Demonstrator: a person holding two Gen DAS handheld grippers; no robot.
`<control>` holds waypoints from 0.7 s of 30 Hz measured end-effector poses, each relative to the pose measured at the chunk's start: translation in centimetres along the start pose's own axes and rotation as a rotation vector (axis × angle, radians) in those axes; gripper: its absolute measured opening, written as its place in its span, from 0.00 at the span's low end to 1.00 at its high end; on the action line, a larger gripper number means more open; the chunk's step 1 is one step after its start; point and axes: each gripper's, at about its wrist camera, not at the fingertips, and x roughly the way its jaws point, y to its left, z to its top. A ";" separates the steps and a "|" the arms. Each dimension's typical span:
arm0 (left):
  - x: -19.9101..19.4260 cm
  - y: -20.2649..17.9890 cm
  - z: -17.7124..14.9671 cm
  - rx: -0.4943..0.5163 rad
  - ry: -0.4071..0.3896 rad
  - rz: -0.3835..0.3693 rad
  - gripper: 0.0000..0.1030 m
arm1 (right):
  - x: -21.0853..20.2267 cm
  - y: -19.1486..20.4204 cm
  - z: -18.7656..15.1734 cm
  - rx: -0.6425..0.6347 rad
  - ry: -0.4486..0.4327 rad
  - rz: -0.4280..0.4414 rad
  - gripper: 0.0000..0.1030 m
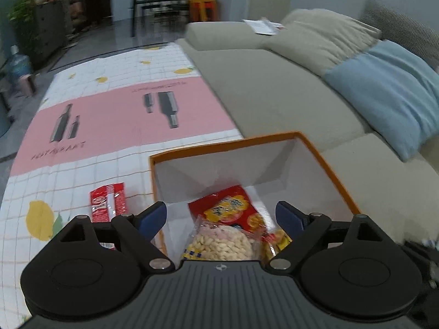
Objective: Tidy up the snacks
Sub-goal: 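Lower the peanut bag into the box and open the left gripper, then grasp the red-and-white stick pack on the cloth with the right gripper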
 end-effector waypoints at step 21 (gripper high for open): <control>-11.1 5.9 -0.5 -0.100 -0.113 -0.176 0.98 | -2.8 7.4 1.6 0.043 -0.169 0.078 0.85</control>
